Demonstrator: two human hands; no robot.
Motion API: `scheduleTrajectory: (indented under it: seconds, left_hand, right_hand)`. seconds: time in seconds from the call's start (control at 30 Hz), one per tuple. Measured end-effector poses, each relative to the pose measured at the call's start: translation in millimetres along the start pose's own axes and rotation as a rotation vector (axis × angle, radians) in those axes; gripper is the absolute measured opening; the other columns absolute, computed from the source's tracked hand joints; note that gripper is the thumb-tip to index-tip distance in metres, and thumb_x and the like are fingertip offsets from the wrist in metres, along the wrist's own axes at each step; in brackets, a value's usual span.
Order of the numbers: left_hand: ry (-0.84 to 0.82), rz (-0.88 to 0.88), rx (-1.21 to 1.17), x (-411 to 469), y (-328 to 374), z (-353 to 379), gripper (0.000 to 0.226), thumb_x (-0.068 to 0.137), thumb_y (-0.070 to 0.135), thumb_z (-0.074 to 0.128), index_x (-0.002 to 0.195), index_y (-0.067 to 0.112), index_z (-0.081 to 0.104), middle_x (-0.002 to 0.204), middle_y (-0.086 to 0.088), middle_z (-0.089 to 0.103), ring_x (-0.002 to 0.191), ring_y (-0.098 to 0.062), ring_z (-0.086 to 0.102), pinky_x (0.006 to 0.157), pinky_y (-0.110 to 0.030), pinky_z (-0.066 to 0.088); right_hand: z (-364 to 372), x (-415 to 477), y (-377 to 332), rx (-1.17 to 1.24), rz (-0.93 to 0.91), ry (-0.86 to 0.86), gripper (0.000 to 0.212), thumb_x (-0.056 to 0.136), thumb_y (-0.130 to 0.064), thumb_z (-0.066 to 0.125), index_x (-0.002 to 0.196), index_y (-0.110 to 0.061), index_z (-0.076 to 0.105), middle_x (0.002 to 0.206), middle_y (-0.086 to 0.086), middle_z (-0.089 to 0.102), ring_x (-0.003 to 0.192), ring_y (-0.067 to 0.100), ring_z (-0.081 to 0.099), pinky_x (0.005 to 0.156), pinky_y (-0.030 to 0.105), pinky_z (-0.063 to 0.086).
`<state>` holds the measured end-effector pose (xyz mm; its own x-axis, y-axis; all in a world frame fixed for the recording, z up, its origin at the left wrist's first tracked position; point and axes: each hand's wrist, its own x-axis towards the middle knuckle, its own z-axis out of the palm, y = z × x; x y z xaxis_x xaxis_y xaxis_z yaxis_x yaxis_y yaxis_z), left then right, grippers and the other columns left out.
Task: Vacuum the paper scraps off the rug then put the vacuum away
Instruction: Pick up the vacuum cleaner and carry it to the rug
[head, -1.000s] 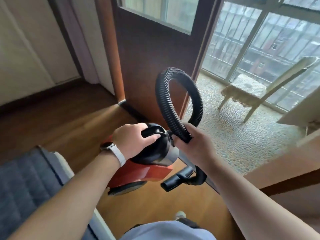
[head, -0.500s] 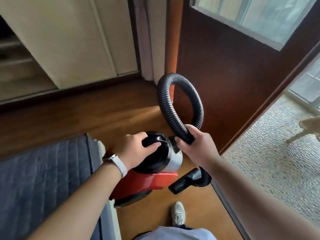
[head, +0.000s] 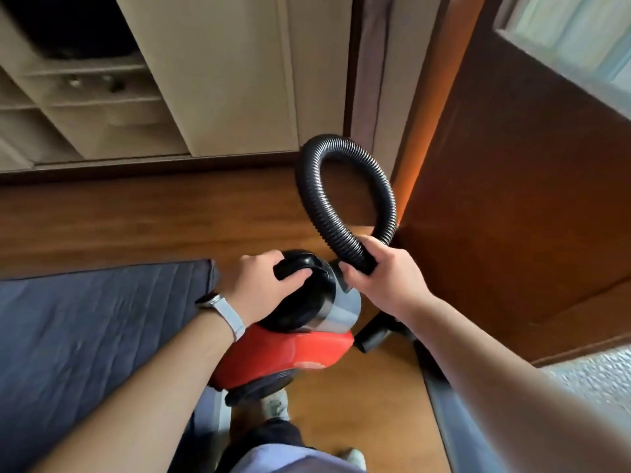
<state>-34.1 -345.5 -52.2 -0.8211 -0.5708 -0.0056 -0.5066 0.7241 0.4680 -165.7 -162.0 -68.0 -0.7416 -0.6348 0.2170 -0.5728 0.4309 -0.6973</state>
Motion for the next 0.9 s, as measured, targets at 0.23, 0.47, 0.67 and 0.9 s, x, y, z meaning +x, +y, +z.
scheduleTrajectory:
  seconds: [0.23,0.47,0.67,0.9]
  left_hand:
    - [0.001,-0.049,-0.076,89.9,-39.4,-8.2,0.038,0.08,0.061,0.064,0.062,0.029,0.052,0.058,0.011,0.055,0.057,-0.011,0.051,0.046,-0.017,0.028]
    - [-0.009,-0.018,-0.19,214.6,-105.4,-20.5,0.03,0.069,0.075,0.056,0.063,0.046,0.052,0.06,0.01,0.059,0.067,-0.02,0.063,0.058,-0.03,0.049]
    - [0.018,0.015,-0.1,304.4,-137.1,-59.1,0.036,0.075,0.071,0.06,0.081,0.036,0.061,0.07,0.008,0.065,0.071,-0.019,0.063,0.056,-0.027,0.04]
    - [0.02,-0.053,-0.04,386.8,-169.8,-93.9,0.034,0.078,0.07,0.057,0.076,0.037,0.055,0.08,0.008,0.069,0.077,-0.021,0.063,0.06,-0.027,0.042]
  right_hand:
    - [45.1,103.3,2.9,-0.058,-0.069,-0.063,0.046,0.075,-0.052,0.059,0.113,-0.027,0.064,0.074,-0.007,0.071,0.065,0.012,0.067,0.062,0.035,0.057]
    - [93.5,224.3,-18.9,-0.077,-0.056,-0.076,0.047,0.077,-0.055,0.058,0.114,-0.027,0.063,0.076,-0.008,0.07,0.064,0.007,0.066,0.058,0.034,0.057]
    - [128.6,314.2,-41.3,-0.03,-0.034,-0.038,0.043,0.076,-0.055,0.059,0.111,-0.031,0.063,0.075,-0.009,0.07,0.063,0.007,0.065,0.059,0.033,0.056]
    - [168.9,410.0,-53.2,-0.006,-0.088,-0.078,0.036,0.078,-0.049,0.064,0.105,-0.025,0.065,0.071,-0.007,0.068,0.057,0.008,0.06,0.055,0.033,0.053]
